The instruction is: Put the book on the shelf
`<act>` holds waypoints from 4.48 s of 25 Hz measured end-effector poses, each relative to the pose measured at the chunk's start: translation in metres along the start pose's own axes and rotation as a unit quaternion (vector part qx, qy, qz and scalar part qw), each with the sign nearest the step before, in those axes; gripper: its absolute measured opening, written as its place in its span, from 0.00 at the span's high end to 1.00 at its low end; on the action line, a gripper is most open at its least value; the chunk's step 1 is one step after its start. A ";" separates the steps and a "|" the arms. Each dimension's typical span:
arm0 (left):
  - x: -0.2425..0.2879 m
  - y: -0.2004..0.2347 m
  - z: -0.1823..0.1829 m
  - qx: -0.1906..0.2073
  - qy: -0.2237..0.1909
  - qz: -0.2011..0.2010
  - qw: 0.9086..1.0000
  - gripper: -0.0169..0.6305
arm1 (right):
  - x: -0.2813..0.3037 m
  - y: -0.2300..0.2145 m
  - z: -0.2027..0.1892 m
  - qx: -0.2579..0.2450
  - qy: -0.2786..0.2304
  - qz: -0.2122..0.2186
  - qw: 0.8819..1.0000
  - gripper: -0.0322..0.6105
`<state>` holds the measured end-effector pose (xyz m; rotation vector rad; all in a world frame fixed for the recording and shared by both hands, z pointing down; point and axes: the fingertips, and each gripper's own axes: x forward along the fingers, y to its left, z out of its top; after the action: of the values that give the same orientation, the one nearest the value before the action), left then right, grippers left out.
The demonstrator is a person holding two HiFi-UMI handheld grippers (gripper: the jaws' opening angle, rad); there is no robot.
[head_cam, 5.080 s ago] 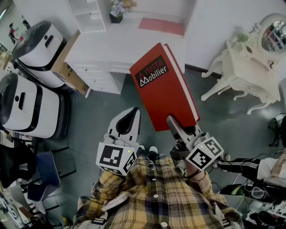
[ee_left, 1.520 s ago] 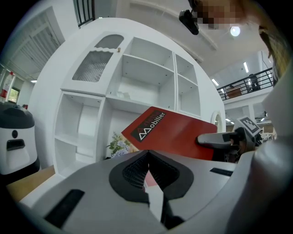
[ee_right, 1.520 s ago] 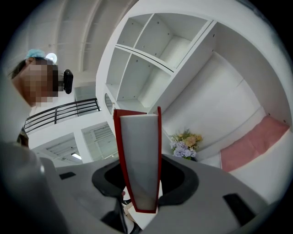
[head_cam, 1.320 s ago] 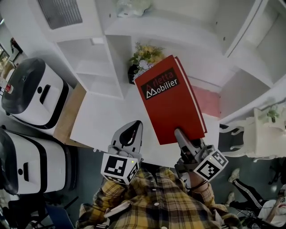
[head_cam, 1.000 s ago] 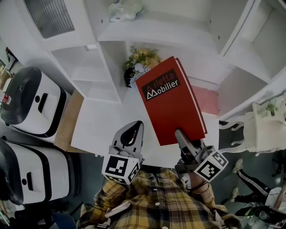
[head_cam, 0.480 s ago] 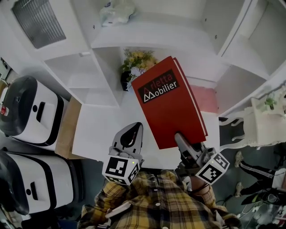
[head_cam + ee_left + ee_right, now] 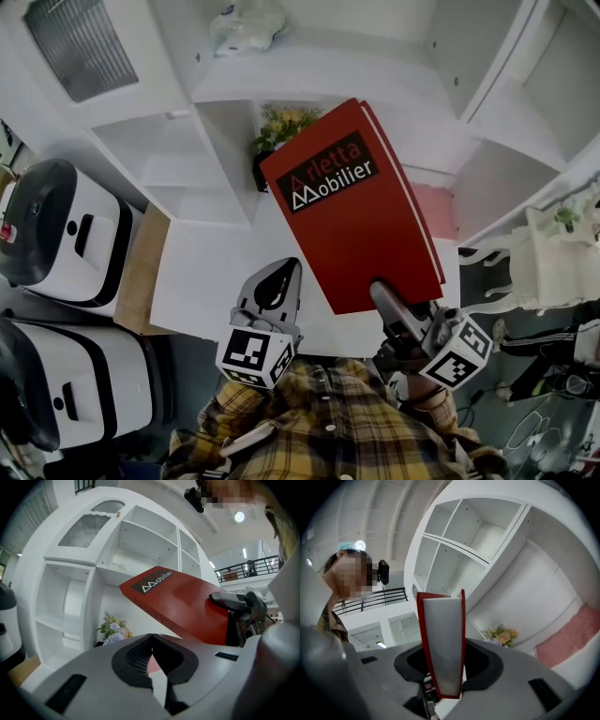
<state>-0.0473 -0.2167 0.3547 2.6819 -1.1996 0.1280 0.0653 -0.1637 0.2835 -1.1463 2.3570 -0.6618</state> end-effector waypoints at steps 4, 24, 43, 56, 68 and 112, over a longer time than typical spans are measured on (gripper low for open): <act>0.002 -0.001 0.000 0.000 0.001 -0.003 1.000 0.94 | 0.015 0.005 0.015 0.011 -0.011 0.025 1.000 0.68; -0.013 -0.004 -0.006 -0.001 0.003 0.006 1.000 0.94 | 0.069 -0.013 0.087 0.166 -0.127 0.057 0.976 0.68; -0.001 -0.007 -0.003 0.011 0.007 0.007 1.000 0.94 | 0.110 -0.054 0.130 0.258 -0.181 0.030 0.948 0.68; 0.014 -0.017 0.006 0.027 0.002 -0.006 1.000 0.94 | 0.129 -0.068 0.157 0.298 -0.212 0.016 0.931 0.66; 0.018 -0.021 0.005 0.030 0.002 -0.011 0.999 0.94 | 0.128 -0.059 0.165 0.297 -0.223 0.047 0.927 0.54; 0.009 -0.016 0.011 0.035 -0.005 -0.012 0.999 0.94 | 0.129 -0.040 0.133 0.294 -0.182 0.060 0.936 0.64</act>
<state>-0.0297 -0.2156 0.3428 2.7602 -1.1860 0.1569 0.0924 -0.3197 0.1799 -0.7658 1.7265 -0.9332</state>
